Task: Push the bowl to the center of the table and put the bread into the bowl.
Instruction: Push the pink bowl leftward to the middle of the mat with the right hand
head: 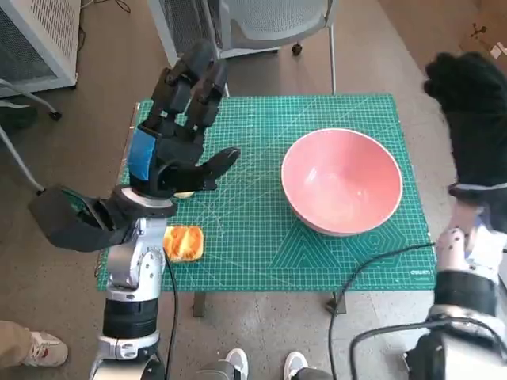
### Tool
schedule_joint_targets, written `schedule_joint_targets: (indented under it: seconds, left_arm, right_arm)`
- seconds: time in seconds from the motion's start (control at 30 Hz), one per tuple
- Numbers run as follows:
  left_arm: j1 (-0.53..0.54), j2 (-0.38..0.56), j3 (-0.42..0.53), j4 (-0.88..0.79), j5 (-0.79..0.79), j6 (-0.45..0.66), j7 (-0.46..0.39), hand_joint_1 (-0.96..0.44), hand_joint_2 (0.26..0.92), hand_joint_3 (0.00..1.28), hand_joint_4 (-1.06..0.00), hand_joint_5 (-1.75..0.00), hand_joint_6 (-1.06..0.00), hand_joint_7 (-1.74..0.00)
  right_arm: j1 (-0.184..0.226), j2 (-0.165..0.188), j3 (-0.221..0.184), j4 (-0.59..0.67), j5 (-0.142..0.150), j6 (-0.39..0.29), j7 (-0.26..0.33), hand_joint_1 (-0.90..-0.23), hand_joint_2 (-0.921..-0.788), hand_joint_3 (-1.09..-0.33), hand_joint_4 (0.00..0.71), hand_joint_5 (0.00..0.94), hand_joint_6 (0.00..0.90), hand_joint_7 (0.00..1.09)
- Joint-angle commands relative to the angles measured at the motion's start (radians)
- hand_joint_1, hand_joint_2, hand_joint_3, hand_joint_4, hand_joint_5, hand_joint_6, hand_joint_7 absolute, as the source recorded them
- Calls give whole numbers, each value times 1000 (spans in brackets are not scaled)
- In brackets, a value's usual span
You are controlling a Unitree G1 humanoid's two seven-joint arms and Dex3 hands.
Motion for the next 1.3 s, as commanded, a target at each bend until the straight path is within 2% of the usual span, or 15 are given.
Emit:
schedule_joint_targets:
  seconds: [0.03, 0.17, 0.37, 0.67, 0.9, 1.1, 1.3]
  left_arm:
    - [-18, -1, 5, 7, 2, -21, -3, -178, 629, 603, -14, -1, 1, -442]
    - [-15, -1, 7, 0, -2, -20, -2, -174, 628, 609, -13, 0, 1, -436]
    - [-10, 1, 10, -12, -9, -15, -2, -170, 625, 617, -8, 0, 1, -433]
    - [6, 5, 14, -39, -12, -7, 5, -170, 618, 632, 1, 1, 1, -421]
    - [20, 13, 20, -62, -12, 4, 10, -170, 614, 640, 1, 1, 1, -423]
    - [35, 21, 24, -92, -11, 19, 20, -171, 611, 647, 0, 0, 1, -425]
    - [50, 28, 28, -115, -2, 26, 32, -179, 608, 654, -6, -3, 1, -429]
  right_arm:
    - [-30, -40, -14, 212, -59, 33, -133, -646, -921, -789, 246, 4, 356, 4]
    - [-35, -44, -18, 289, -80, 87, -213, -638, -921, -789, 243, 2, 352, 2]
    - [-21, -27, -23, 348, -102, 156, -268, -624, -921, -789, 221, 0, 342, 1]
    - [14, 16, -32, 381, -109, 262, -297, -625, -921, -787, 164, 0, 313, 0]
    - [25, 68, -42, 387, -106, 311, -320, -597, -921, -792, 164, 5, 324, 8]
    - [23, 118, -49, 387, -106, 336, -322, -585, -921, -792, 169, 6, 330, 10]
    - [5, 170, -49, 383, -106, 347, -323, -585, -921, -778, 191, 13, 353, 21]
